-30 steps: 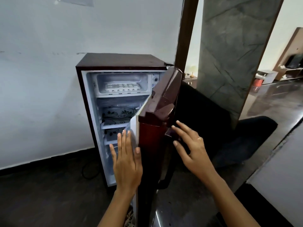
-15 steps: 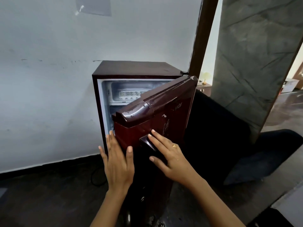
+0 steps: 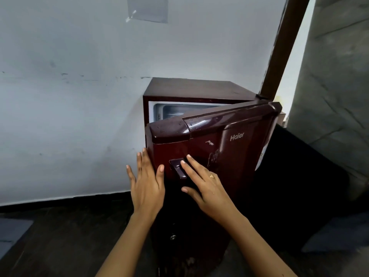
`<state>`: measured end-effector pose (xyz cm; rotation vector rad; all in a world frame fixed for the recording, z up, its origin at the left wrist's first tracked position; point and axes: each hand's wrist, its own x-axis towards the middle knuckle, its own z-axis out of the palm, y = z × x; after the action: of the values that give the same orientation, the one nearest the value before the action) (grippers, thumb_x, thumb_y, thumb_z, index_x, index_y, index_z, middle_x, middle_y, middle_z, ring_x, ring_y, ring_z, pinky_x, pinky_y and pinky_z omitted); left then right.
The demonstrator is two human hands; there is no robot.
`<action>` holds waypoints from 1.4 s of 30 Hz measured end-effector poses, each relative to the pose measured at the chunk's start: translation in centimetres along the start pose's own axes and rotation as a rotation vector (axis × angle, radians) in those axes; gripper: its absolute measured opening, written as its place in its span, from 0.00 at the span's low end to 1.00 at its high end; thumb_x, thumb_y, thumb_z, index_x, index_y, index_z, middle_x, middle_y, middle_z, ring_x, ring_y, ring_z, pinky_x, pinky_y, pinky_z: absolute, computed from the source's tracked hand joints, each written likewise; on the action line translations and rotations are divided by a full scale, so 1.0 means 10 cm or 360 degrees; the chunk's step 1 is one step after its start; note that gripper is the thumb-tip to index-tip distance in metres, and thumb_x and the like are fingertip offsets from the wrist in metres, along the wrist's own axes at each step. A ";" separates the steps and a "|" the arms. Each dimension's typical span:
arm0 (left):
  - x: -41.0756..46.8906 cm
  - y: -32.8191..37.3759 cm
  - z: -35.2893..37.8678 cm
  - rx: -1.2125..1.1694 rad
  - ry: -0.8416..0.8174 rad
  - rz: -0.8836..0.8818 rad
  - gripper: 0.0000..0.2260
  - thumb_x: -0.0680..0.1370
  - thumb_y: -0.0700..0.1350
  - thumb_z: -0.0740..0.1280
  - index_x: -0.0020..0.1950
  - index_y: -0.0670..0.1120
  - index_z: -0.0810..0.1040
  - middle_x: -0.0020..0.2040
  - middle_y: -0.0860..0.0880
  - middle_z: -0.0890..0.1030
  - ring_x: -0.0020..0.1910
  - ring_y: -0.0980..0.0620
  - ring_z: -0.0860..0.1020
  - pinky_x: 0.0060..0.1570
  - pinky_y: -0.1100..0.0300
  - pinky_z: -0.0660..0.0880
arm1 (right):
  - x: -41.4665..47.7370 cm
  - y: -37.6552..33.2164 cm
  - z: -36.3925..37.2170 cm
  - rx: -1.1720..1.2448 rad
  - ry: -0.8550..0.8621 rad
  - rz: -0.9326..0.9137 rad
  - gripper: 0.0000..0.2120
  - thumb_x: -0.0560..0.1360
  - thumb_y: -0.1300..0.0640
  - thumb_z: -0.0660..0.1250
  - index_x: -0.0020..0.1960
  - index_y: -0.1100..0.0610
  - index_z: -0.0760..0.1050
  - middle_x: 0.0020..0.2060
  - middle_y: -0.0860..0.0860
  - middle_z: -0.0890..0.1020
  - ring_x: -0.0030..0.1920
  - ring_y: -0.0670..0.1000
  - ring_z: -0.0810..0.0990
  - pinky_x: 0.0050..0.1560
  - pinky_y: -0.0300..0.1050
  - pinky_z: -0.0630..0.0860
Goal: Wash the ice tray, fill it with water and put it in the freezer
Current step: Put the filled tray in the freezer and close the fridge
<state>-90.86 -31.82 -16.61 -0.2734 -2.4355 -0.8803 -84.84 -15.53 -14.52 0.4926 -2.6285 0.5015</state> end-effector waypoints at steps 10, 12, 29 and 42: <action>0.80 -0.46 0.13 0.0147 -0.0113 0.0045 0.30 0.80 0.58 0.44 0.77 0.45 0.43 0.78 0.47 0.52 0.77 0.52 0.45 0.73 0.50 0.36 | 0.79 0.01 0.39 -0.0154 0.0158 -0.0029 0.27 0.78 0.50 0.61 0.74 0.54 0.58 0.74 0.48 0.60 0.75 0.45 0.51 0.72 0.42 0.52; 0.96 -0.55 0.19 0.0126 -0.0139 0.0030 0.28 0.81 0.55 0.46 0.77 0.45 0.44 0.78 0.47 0.53 0.77 0.52 0.45 0.73 0.50 0.37 | 0.95 0.03 0.45 -0.0158 0.0171 -0.0026 0.26 0.78 0.50 0.62 0.73 0.54 0.60 0.73 0.49 0.63 0.74 0.45 0.53 0.72 0.42 0.52; 1.86 -0.91 0.65 -0.0050 -0.0320 -0.0085 0.25 0.82 0.54 0.44 0.78 0.48 0.46 0.77 0.47 0.59 0.77 0.51 0.48 0.74 0.47 0.41 | 1.86 0.19 0.76 -0.0267 0.0296 0.0031 0.24 0.72 0.59 0.70 0.66 0.62 0.71 0.65 0.59 0.75 0.68 0.58 0.71 0.67 0.52 0.69; 1.89 -0.91 0.60 0.0258 -0.0495 -0.0179 0.26 0.82 0.56 0.43 0.77 0.51 0.41 0.77 0.49 0.57 0.77 0.48 0.45 0.72 0.43 0.40 | 1.92 0.19 0.78 -0.0375 0.0113 0.0186 0.26 0.78 0.53 0.62 0.74 0.53 0.61 0.73 0.51 0.64 0.75 0.51 0.59 0.73 0.52 0.58</action>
<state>-112.39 -34.77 -15.11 -0.2291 -2.8170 -0.7247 -104.52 -22.11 -12.87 0.2437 -2.6132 0.2338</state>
